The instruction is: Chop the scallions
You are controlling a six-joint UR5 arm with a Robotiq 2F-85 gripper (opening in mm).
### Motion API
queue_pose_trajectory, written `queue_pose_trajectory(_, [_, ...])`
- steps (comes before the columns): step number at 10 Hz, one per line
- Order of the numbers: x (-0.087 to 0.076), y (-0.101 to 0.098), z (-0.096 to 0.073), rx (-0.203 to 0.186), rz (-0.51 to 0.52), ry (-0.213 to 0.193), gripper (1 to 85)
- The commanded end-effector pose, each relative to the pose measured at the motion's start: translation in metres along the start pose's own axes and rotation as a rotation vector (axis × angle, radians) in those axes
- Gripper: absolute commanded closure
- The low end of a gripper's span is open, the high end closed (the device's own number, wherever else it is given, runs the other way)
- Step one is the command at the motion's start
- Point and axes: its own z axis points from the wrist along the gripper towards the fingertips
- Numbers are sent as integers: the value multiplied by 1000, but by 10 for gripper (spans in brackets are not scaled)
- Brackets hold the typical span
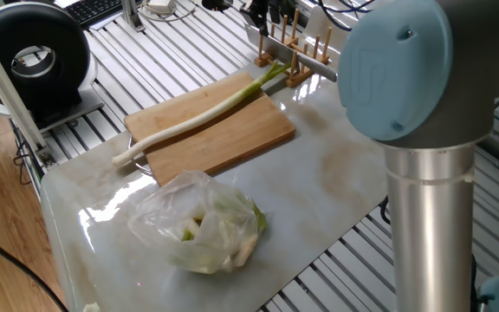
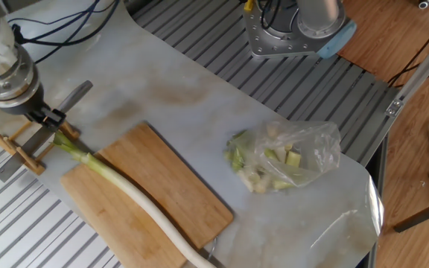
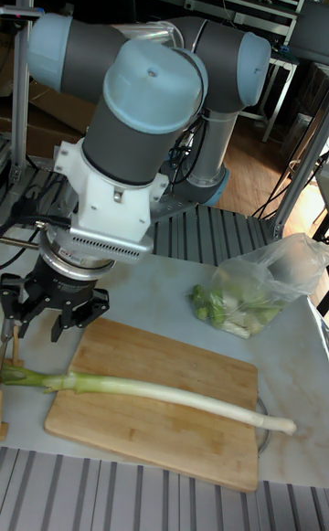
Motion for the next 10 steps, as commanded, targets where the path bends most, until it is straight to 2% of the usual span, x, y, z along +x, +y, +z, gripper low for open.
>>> queue_pose_trajectory(1, [-7,-10,14,10,6,-12,427])
queue_pose_trajectory(3, [-10,-11,18,12,6,-16,433])
queue_pose_trajectory(7, [-11,-20,36,51,8,-21,457])
queue_pose_trajectory(10, [-13,-21,44,56,15,-30,460])
